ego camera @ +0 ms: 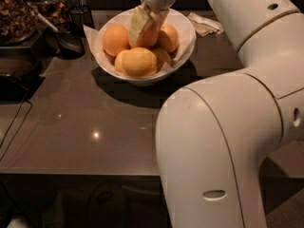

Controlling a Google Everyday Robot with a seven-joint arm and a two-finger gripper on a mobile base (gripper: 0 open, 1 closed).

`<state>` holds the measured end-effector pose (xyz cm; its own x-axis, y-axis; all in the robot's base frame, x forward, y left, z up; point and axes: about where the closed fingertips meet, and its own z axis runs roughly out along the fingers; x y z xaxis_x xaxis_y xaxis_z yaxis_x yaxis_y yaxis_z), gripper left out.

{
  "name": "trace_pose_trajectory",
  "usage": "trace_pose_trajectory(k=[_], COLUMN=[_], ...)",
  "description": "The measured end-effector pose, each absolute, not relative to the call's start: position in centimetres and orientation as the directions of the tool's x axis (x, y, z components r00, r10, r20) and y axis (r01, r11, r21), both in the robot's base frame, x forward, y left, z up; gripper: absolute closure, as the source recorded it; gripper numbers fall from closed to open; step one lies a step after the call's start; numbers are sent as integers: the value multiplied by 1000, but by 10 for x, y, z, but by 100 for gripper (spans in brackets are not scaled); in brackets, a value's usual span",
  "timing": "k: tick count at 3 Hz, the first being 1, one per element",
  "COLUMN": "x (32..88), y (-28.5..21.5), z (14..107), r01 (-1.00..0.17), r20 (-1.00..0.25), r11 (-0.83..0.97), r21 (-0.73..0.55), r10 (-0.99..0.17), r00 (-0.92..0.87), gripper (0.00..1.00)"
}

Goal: Pick orange from white bowl

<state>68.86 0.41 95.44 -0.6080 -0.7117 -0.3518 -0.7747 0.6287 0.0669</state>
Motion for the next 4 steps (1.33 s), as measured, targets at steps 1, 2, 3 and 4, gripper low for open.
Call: trace_pose_trajectory(k=[1,2,3,4], x=[694,694,692,685], y=[7,12,13,15], z=[954,962,968,975], r01=[-782,-810,-832,-854], r20=[-381,-445,-488,-527], r11=[620,581,549,514], r21=[68,78,82,83], r10=[-708,-707,-705,-704], r00=[-594,-550,-514,-476], gripper=[100,100,100,100])
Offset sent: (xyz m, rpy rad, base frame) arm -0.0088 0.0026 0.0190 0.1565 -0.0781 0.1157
